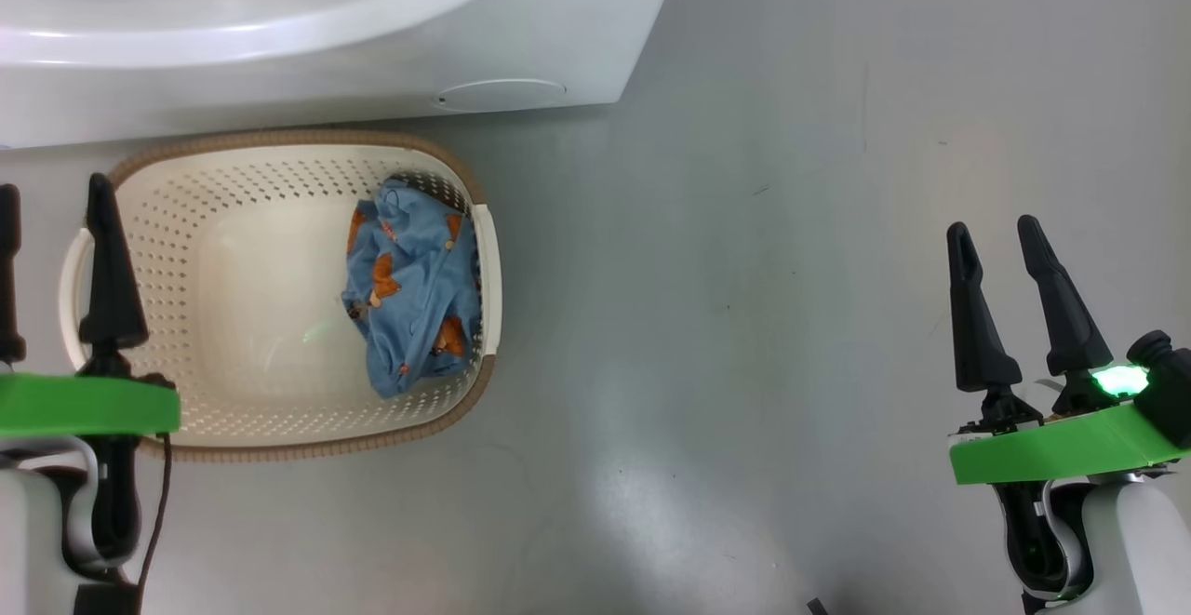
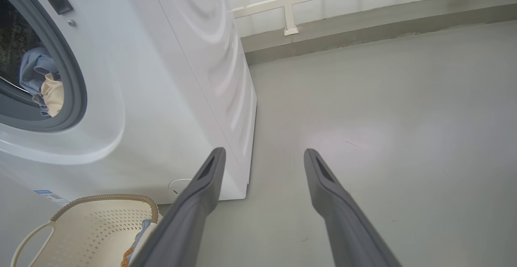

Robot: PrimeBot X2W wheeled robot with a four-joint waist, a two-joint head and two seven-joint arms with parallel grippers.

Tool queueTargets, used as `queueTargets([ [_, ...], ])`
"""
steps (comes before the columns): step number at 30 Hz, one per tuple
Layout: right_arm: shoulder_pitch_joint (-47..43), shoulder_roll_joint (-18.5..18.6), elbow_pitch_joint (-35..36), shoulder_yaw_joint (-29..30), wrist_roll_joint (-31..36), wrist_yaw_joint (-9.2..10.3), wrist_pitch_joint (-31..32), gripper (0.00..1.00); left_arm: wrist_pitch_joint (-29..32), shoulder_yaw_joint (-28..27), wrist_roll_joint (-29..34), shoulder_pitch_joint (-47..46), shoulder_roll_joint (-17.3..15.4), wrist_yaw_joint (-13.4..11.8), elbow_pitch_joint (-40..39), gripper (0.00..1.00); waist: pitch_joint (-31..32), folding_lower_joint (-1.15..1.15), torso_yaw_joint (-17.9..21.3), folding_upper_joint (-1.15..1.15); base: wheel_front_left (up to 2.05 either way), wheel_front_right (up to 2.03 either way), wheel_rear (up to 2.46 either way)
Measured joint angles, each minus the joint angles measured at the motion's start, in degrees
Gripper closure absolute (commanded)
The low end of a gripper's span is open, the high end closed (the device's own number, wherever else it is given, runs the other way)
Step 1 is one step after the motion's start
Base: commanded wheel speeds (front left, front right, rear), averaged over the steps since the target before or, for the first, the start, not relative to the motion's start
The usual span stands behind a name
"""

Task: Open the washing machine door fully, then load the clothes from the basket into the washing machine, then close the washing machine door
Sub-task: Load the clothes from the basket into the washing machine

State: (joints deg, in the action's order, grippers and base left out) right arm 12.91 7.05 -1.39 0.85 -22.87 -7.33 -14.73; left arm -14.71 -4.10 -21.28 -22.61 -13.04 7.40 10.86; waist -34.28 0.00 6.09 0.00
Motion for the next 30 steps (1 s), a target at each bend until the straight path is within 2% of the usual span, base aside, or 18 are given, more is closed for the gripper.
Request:
queueTargets([
  [5, 0.0, 0.2, 0.0, 0.1, 0.0, 0.00, 0.0, 0.00, 0.0, -0.3, 0.4, 1.2, 0.5, 0.0, -2.1, 0.00, 0.0, -0.01, -0.2, 0.00, 0.00, 0.00, 0.00],
  [17, 0.0, 0.2, 0.0, 0.1, 0.0, 0.00, 0.0, 0.00, 0.0, 0.3, 0.0, 0.5, 0.8, 0.0, -1.5, 0.00, -0.7, 0.00, -0.3, 0.00, 0.00, 0.00, 0.00],
  [24, 1.3, 0.2, 0.0, -0.1, 0.0, 0.00, 0.0, 0.00, 0.1, 3.0, -0.3, -8.9, -0.9, 0.0, 0.6, 0.00, -2.2, 0.00, -0.7, 0.00, 0.00, 0.00, 0.00],
  [30, 2.6, 0.1, 0.0, -0.5, 0.0, 0.00, 0.0, 0.00, 3.0, 6.0, -0.7, -17.6, -2.4, 0.0, 4.7, 0.00, -3.3, 0.00, -0.7, 0.00, 0.00, 0.00, 0.00],
])
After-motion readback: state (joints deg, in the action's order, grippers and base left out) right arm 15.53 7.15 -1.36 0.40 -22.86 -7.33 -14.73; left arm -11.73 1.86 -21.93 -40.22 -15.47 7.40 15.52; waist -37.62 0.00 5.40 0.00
